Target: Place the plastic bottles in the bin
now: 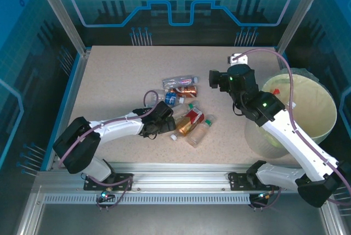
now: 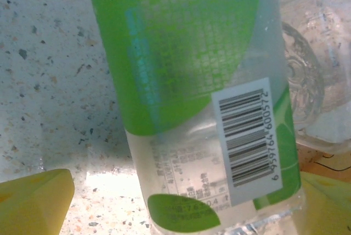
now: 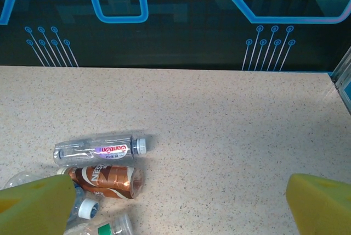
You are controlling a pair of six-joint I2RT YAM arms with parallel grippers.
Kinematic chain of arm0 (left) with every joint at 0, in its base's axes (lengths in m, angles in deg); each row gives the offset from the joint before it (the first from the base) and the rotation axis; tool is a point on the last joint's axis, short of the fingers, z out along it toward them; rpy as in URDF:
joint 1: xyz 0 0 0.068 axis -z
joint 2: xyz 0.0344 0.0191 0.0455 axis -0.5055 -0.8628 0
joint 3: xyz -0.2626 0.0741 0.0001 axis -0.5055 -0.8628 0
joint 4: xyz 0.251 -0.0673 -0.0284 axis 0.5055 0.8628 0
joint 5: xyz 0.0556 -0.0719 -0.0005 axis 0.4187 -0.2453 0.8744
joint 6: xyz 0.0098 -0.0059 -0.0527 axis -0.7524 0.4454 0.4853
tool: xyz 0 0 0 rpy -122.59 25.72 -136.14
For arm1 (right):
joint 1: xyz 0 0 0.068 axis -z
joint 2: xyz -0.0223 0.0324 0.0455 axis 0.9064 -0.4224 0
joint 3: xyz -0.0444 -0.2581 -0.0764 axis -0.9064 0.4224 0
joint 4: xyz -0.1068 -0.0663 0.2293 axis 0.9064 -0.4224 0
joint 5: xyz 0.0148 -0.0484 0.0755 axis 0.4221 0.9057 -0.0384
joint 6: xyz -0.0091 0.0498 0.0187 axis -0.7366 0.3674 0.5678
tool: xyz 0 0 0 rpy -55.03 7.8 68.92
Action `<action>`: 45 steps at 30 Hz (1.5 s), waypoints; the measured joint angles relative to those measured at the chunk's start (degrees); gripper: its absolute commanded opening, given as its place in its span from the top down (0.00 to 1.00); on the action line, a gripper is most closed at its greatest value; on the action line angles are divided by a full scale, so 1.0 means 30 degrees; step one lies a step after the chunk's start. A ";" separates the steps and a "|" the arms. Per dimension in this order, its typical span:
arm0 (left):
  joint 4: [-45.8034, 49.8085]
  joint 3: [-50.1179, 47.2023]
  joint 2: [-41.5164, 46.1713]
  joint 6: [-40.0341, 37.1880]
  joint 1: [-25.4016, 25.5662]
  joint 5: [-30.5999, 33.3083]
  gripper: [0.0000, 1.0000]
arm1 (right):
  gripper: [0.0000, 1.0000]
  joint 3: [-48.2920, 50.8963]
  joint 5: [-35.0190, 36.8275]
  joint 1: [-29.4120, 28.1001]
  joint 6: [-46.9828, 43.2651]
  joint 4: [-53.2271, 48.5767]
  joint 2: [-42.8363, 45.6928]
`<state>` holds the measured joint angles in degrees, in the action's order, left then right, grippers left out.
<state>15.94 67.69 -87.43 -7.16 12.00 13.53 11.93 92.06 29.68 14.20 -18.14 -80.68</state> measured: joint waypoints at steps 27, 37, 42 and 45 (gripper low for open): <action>-0.1938 -0.0743 0.0102 -0.1967 -0.0211 -0.0087 0.49 | 0.00 0.0000 -0.1588 -0.0007 0.0197 -0.0080 -0.0612; -0.4561 -0.2514 0.5617 -0.5625 -0.0189 -0.0743 0.55 | 0.00 0.1100 -0.5646 -0.0007 0.2018 0.0729 -0.0430; -0.6492 -0.2521 0.8021 -0.8313 0.0007 -0.1552 0.57 | 0.00 0.1304 -0.8138 -0.0007 0.3585 0.1552 -0.0590; -0.7555 -0.2470 0.8524 -0.9661 0.0007 -0.2259 0.57 | 0.00 0.1304 -0.9865 0.0000 0.4408 0.2222 -0.0852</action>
<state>-6.73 60.28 -61.86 -36.14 12.03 6.75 15.84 62.47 29.68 27.42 -11.48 -83.24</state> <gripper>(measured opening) 0.549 0.997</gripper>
